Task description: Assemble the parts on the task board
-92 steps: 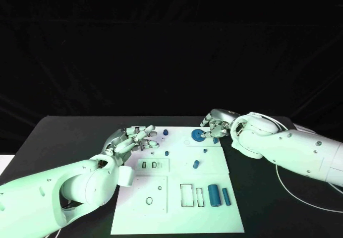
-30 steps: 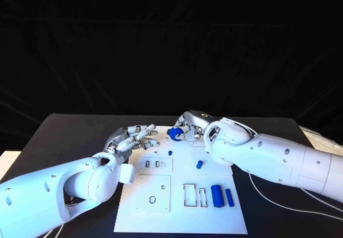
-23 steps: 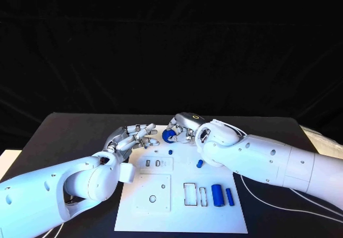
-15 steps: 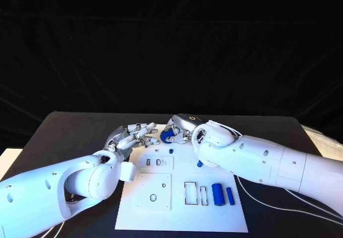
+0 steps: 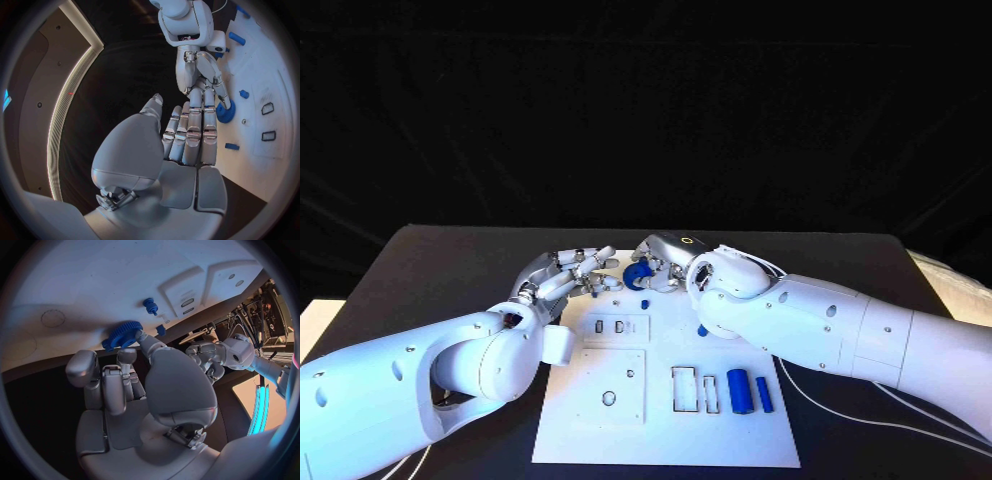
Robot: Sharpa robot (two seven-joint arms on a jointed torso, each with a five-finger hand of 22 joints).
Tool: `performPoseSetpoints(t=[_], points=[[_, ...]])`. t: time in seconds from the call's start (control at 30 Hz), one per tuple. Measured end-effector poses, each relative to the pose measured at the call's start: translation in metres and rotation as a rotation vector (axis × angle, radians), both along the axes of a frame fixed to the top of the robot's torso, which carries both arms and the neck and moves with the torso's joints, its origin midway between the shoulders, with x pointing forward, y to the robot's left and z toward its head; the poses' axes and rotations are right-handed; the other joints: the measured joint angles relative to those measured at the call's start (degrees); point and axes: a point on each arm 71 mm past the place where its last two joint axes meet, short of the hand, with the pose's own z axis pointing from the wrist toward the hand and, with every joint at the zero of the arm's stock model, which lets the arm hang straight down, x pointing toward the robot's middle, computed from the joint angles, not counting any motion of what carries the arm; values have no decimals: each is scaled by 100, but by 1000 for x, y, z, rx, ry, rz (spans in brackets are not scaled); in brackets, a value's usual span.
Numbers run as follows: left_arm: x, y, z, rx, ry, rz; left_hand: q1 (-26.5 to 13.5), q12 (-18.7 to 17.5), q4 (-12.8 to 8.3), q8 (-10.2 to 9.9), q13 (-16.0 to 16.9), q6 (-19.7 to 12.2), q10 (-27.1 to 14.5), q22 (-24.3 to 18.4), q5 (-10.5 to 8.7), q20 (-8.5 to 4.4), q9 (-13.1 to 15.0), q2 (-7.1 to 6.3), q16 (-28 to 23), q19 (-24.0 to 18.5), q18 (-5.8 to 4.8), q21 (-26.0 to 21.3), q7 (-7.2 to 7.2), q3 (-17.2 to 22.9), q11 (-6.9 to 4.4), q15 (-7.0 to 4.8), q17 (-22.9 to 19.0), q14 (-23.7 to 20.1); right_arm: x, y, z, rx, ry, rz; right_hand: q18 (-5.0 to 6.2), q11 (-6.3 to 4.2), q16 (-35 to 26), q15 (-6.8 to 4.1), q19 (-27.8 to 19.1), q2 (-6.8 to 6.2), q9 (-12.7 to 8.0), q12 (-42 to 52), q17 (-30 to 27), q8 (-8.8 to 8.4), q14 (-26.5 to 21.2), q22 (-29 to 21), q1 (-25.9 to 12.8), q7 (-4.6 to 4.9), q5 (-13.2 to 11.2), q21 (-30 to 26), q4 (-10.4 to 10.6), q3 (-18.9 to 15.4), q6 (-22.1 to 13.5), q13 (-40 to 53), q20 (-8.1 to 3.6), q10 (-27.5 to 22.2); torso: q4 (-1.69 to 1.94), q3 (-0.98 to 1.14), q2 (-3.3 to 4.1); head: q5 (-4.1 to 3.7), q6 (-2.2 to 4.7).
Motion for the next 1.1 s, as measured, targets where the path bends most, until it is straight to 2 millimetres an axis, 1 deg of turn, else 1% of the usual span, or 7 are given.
performPoseSetpoints(t=[0.17, 0.3, 0.43, 0.67, 0.8, 1.0, 1.1], points=[[0, 0, 0, 0, 0, 0, 0, 0, 0, 0, 0, 0, 0, 0, 0, 0, 0, 0, 0, 0, 0, 0, 0, 0, 0, 0, 2, 0, 0, -2, 0, -2, -2, -4, 0, 34, 0, 34, -31, -141, -12, -107, 0, -22, 7, -73, -101, 62, 128, -34, 105, -186, -484, -127, 31, -75, 0, 2, 0, -5, 0], [0, 0, 0, 0, 0, 1, 0, 0, 0, -23, 0, 0, 0, 0, 0, 0, 0, 0, 0, 0, 0, 0, 0, 0, 0, 0, 20, 0, -2, -7, 2, 2, -7, -4, 0, 34, 0, 54, -51, -154, 6, -100, 0, -22, -13, -73, -113, 69, 280, -34, 181, -293, -466, -117, 51, -74, 1, 4, 0, -12, -4], [0, 1, 0, 1, 0, 3, 0, 0, 0, -23, 0, 0, 0, 0, 0, 0, 0, 0, 0, 0, 0, 0, 0, 0, 0, 0, 20, 0, -8, -21, 6, 21, -19, -3, 1, 31, 0, 54, -50, -154, 44, 52, 0, 15, -13, -39, -113, 43, 377, -34, 216, -358, -125, -8, 52, -41, -1, 3, -2, -12, -4], [0, 5, 0, 4, 1, 9, 0, 0, 0, -23, 0, 0, 0, 0, 0, 0, 0, 0, 0, 0, 0, 0, 0, 0, 0, 0, 19, 0, -20, -77, 21, 82, -33, -32, 0, -32, 41, 54, 45, -75, 89, 420, 4, 112, -13, 123, -35, -32, 464, 51, 236, -410, 257, 304, 37, 210, -41, 17, -16, 3, 14], [0, 6, 0, 5, 1, 11, 0, 0, 0, -23, 0, 0, 0, 0, 0, 0, 0, 0, 0, 0, 0, 0, 0, 0, 0, 0, 19, 0, -23, -113, 27, 124, -22, -39, 1, -49, 92, 53, 105, -93, 91, 719, 4, 112, -13, 258, 8, -31, 676, 114, 203, -443, 329, 583, 19, 378, -83, 32, -35, 12, 24], [1, 7, -1, 7, 2, 14, 0, 0, -16, -23, 0, 0, 0, 0, 0, 0, 0, 0, 0, 0, -1, 0, 0, -16, 0, 0, 27, 0, -21, -165, 28, 172, -2, -52, 1, -49, 112, 53, 104, -147, 91, 731, 4, 112, -13, 270, 62, -43, 721, 126, 166, -480, 341, 564, 19, 378, -134, 74, -65, -24, 42], [2, 7, -2, 7, 2, 16, 0, 0, -16, -23, 0, 0, 0, 0, 0, 0, 0, 0, 0, 0, 0, 0, 0, -16, 0, 0, 27, 0, -19, -180, 26, 181, 7, -62, 0, -49, 112, 53, 104, -147, 91, 723, 4, 112, -13, 269, 62, -43, 721, 126, 166, -480, 341, 556, 19, 378, -153, 89, -75, -34, 44]])
